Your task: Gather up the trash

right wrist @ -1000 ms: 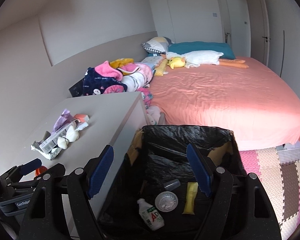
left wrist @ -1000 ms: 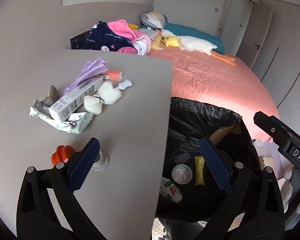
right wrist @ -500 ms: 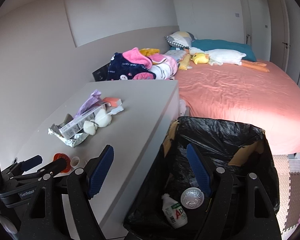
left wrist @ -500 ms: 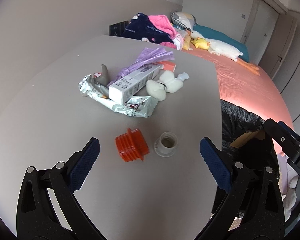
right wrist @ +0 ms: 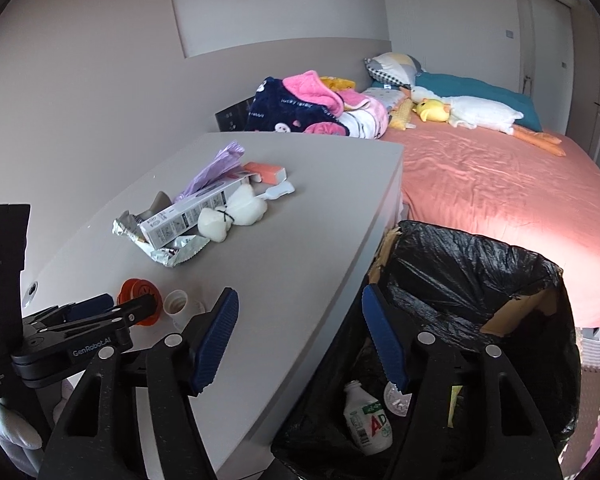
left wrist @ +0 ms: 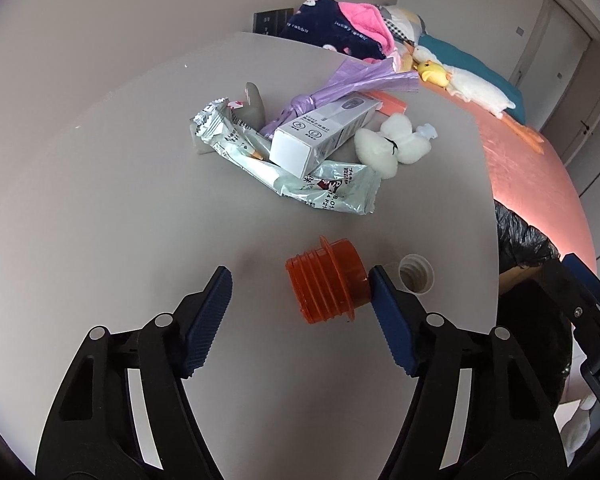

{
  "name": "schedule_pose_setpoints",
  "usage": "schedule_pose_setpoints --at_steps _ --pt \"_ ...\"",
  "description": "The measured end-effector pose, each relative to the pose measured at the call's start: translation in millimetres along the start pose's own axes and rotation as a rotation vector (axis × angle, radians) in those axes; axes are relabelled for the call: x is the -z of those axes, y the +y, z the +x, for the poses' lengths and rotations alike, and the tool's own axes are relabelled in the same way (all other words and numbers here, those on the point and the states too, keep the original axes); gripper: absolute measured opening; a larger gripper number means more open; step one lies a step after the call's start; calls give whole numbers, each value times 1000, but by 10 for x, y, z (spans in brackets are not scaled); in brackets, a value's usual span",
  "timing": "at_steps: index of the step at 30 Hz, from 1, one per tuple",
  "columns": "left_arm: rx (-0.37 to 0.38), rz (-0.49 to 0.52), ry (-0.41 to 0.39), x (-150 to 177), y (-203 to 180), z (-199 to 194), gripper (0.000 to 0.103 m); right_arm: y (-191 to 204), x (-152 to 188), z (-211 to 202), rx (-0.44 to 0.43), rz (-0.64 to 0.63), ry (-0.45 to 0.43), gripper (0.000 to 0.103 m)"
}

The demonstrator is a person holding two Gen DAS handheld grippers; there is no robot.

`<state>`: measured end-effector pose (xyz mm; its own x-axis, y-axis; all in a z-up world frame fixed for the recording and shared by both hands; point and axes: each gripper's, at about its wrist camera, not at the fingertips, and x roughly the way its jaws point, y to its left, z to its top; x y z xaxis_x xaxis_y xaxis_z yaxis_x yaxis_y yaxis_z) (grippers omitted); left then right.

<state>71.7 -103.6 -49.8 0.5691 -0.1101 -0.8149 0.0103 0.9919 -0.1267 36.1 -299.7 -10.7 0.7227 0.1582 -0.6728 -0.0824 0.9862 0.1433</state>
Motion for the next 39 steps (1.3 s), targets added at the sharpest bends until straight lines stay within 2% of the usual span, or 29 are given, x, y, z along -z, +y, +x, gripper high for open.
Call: schedule_pose_setpoints --at_steps 3,7,8,20,25,28,30,31,39 --pt "-6 -4 8 -2 52 48 58 90 6 64 -13 -19 14 66" --pt "5 -30 11 -22 175 72 38 209 8 145 -33 -42 33 66" --pt "12 -37 11 -29 212 69 36 241 10 166 -39 -49 37 66" --pt "-7 -104 -6 -64 540 34 35 627 39 419 -117 -117 110 65" --pt "4 -122 -20 -70 617 4 35 730 67 532 -128 -137 140 57" --pt "4 -129 -16 -71 641 11 35 756 85 589 -128 -135 155 47" --pt "4 -131 -14 -65 650 15 35 743 95 612 -143 -129 166 29" --pt "4 -130 -13 -64 650 12 35 722 98 611 -155 -117 166 26" --pt "12 -113 -21 -82 591 -17 35 580 49 505 -160 -74 142 25"
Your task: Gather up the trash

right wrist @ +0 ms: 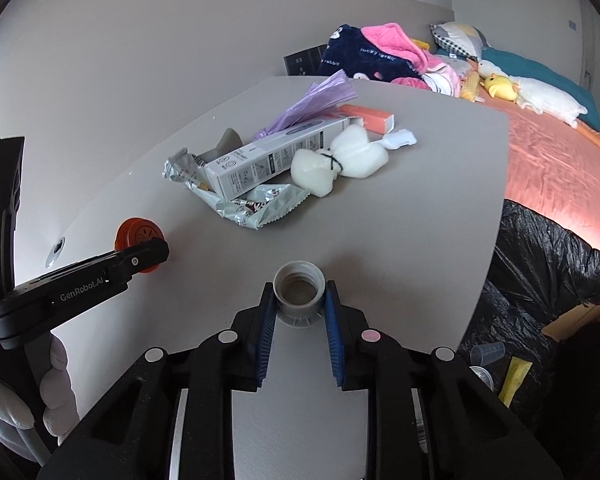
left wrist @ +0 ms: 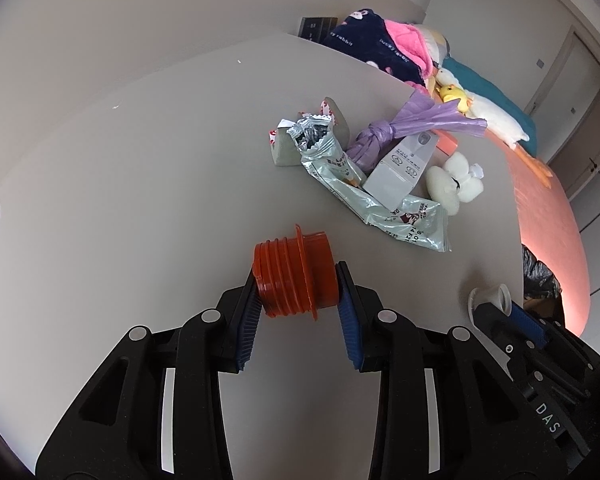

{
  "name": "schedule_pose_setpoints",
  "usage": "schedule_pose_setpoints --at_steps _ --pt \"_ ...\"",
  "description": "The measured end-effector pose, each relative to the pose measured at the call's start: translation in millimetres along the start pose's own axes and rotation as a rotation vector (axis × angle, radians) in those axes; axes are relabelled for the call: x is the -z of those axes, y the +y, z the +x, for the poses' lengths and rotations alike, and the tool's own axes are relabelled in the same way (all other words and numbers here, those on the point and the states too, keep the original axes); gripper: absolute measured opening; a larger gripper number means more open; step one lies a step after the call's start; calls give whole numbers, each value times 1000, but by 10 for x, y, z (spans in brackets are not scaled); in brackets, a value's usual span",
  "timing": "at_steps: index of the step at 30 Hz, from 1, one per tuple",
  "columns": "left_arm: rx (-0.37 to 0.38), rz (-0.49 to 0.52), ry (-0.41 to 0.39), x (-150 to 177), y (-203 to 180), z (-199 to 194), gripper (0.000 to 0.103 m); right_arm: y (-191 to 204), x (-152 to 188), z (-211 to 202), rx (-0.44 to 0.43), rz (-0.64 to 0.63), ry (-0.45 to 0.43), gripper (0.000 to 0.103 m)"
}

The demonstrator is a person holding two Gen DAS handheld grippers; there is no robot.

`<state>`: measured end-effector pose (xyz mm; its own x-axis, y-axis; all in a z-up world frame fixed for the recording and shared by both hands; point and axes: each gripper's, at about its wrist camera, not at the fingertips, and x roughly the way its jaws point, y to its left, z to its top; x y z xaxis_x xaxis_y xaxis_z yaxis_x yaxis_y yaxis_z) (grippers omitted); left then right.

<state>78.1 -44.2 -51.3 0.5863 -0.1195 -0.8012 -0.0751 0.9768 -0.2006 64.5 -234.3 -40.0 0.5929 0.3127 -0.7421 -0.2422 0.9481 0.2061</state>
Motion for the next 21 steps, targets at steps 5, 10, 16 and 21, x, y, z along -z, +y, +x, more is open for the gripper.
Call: schedule_pose_setpoints --at_steps 5,10,16,21 --pt "14 23 -3 26 -107 -44 35 -89 -8 -117 11 18 -22 25" --pt "38 48 -7 54 -265 -76 35 -181 -21 -225 16 34 -45 25" --pt "69 78 -7 81 -492 -112 35 -313 -24 -382 23 55 -75 25" --pt "93 109 -9 105 -694 -132 35 -453 -9 -517 40 76 -100 25"
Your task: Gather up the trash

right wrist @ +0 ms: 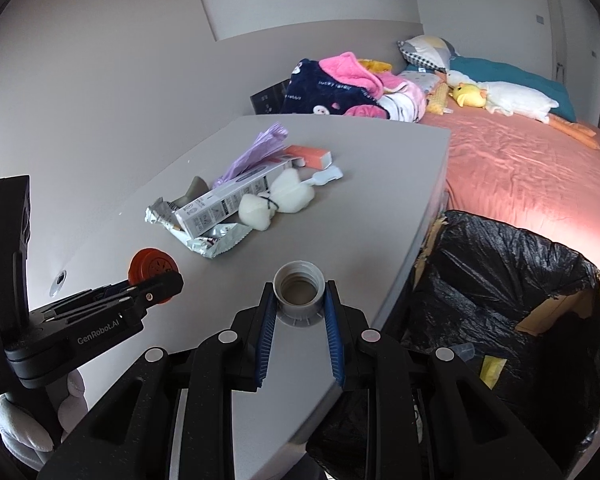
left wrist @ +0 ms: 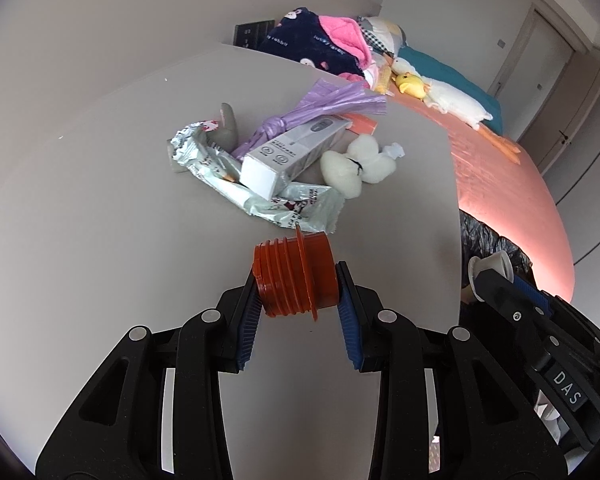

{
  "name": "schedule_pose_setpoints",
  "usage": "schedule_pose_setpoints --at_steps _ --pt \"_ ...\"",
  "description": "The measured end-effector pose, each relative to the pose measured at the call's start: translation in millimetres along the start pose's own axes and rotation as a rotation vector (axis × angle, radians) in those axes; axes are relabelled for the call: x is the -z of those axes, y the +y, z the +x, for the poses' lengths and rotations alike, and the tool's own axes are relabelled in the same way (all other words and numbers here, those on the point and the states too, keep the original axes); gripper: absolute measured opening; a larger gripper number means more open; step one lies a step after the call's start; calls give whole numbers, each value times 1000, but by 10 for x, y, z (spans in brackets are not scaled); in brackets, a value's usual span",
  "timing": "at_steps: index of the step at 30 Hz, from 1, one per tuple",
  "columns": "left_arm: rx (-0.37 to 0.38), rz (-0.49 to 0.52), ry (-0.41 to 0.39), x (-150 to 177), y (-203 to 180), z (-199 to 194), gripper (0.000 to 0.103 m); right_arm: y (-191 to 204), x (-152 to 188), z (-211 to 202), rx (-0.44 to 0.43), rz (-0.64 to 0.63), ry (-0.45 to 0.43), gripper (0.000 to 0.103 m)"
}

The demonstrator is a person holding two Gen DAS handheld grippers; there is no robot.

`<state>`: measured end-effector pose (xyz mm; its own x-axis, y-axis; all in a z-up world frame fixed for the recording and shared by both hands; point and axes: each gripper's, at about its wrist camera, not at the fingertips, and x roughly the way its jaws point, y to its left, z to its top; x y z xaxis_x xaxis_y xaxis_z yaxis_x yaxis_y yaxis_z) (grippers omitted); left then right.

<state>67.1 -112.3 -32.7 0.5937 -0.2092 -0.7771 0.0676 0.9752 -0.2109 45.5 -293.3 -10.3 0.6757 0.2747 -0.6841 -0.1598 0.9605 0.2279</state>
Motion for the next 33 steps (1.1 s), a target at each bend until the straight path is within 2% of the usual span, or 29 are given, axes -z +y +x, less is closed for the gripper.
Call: schedule_pose_setpoints --at_steps 33 --pt "113 194 21 49 -1157 70 35 -943 74 -653 109 142 -111 25"
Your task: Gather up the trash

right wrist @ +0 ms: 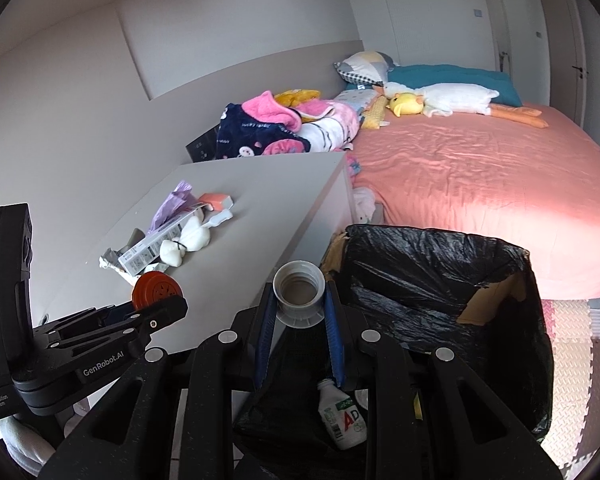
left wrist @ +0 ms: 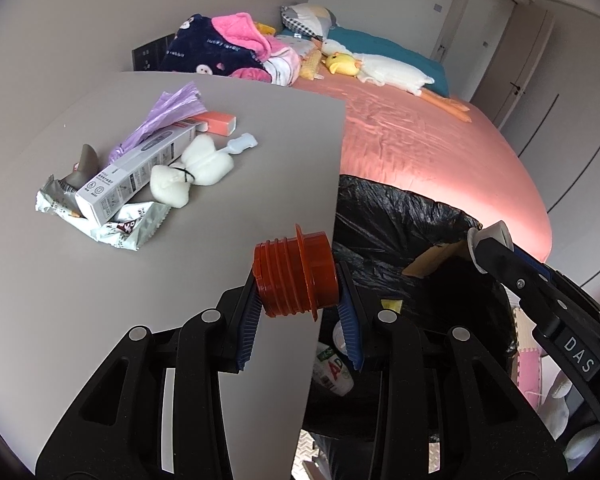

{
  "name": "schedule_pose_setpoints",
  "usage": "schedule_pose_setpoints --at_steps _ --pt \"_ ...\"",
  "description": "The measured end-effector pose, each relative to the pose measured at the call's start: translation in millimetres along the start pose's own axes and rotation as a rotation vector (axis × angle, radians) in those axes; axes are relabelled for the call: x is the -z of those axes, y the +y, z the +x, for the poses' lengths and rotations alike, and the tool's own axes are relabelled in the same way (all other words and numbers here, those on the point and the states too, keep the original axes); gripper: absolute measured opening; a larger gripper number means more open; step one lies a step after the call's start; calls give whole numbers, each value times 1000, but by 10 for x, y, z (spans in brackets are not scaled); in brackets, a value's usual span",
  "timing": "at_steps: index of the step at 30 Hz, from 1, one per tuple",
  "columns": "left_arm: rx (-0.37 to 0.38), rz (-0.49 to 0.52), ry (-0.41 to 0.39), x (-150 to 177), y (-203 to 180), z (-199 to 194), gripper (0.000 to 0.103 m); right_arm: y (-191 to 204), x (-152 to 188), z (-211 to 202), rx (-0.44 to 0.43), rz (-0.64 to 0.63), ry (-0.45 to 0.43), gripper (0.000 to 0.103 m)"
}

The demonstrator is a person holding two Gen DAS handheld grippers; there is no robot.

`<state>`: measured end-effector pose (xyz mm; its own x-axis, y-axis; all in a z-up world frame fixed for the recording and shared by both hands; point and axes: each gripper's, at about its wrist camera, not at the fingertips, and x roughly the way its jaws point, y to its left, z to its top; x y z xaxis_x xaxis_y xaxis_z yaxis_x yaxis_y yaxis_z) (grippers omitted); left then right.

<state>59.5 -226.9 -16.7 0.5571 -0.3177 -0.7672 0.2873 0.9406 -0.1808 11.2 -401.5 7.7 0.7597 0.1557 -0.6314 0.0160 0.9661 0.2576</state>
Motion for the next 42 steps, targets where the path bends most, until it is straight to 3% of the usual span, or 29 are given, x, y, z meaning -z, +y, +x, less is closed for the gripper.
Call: schedule_pose_setpoints --at_steps 42 --pt "162 210 78 -74 -1138 389 35 -975 28 -392 189 148 -56 25"
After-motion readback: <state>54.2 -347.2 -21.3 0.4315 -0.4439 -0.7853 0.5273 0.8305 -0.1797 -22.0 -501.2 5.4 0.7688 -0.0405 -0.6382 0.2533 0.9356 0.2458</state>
